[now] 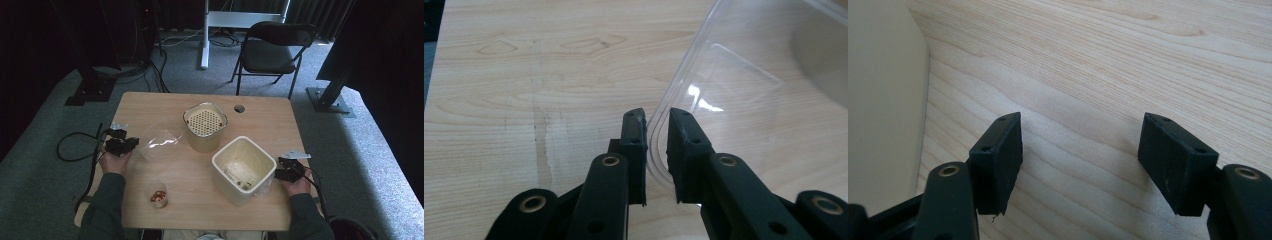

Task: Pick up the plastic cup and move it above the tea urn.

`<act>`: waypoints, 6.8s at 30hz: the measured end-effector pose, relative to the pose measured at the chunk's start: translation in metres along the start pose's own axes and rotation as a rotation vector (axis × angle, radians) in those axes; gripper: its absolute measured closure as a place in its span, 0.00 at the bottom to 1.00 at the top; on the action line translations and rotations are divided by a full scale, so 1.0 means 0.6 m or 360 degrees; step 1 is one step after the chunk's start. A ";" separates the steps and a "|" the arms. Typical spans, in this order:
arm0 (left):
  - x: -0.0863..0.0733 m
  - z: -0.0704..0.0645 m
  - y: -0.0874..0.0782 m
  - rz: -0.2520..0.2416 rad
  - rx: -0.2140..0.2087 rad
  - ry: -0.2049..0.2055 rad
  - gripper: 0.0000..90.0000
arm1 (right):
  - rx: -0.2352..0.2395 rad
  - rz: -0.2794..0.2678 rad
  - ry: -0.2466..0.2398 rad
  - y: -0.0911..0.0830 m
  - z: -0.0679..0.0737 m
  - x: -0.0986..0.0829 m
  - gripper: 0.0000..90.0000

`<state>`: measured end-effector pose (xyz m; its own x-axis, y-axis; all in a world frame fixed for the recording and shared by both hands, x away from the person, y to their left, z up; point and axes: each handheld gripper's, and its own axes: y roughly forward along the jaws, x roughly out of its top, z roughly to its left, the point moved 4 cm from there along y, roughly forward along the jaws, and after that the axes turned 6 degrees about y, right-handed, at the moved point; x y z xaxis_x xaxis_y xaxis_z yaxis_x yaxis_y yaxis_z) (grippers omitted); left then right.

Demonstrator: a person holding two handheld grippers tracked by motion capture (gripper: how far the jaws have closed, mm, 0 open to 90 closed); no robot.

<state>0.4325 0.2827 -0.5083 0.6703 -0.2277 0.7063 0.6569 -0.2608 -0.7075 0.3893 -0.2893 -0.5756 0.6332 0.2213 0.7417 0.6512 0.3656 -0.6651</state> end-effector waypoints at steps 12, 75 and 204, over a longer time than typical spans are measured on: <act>-0.008 -0.006 -0.047 -0.0084 -0.0068 0.0107 0.92 | 0.0000 0.0000 -0.0001 0.000 0.000 0.000 0.37; 0.167 -0.298 -0.135 -0.0301 -0.0975 0.0684 0.84 | 0.0000 0.0001 -0.0002 0.000 0.000 0.000 0.37; 0.091 -0.181 -0.118 -0.0340 -0.0684 0.0438 0.54 | 0.0273 -0.0426 -0.0209 -0.154 0.067 0.155 0.77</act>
<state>0.3848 0.1866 -0.4171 0.3850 -0.3495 0.8542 0.5295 -0.6744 -0.5146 0.3710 -0.2660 -0.4415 0.3830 0.2074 0.9002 0.7002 0.5704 -0.4294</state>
